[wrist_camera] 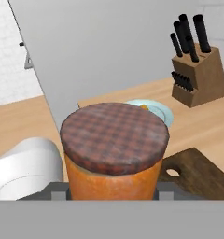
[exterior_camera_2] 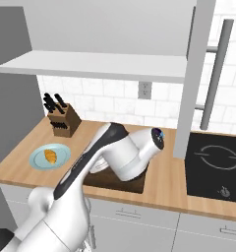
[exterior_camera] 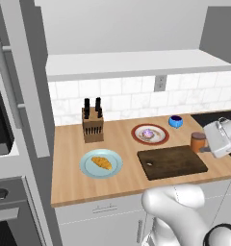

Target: From the different types of pastries on the counter, select a croissant and place it on the cutting board. Then retrieve a jar of jam from the cabinet and place it alongside the croissant on the cutting board.

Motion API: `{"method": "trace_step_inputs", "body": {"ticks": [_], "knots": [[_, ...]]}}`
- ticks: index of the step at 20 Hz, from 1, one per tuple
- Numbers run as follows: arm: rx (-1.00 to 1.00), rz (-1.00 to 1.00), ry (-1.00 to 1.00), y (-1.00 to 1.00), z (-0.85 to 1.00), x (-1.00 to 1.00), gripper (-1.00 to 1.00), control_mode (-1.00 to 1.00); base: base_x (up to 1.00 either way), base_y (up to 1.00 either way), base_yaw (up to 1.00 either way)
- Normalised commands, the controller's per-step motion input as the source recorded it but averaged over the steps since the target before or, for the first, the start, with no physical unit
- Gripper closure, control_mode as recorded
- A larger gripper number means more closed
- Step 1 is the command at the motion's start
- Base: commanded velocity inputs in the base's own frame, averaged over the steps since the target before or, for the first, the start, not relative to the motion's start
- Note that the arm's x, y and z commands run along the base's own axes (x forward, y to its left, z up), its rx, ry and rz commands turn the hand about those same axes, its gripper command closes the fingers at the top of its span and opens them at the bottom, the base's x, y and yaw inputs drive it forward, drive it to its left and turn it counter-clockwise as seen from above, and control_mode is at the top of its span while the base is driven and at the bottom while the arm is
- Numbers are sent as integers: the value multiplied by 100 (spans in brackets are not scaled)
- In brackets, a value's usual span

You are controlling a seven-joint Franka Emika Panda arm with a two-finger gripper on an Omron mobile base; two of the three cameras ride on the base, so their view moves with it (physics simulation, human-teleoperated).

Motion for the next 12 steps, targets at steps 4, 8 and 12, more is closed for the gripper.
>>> {"method": "trace_step_inputs", "body": {"ticks": [4,8,12], "knots": [[0,8,0,-14,-1,3,100,-100,0,0,0],[0,7,0,-10,-14,11,100,-100,0,0,0],[0,3,2,0,-31,15,100,-100,0,0,0]]}}
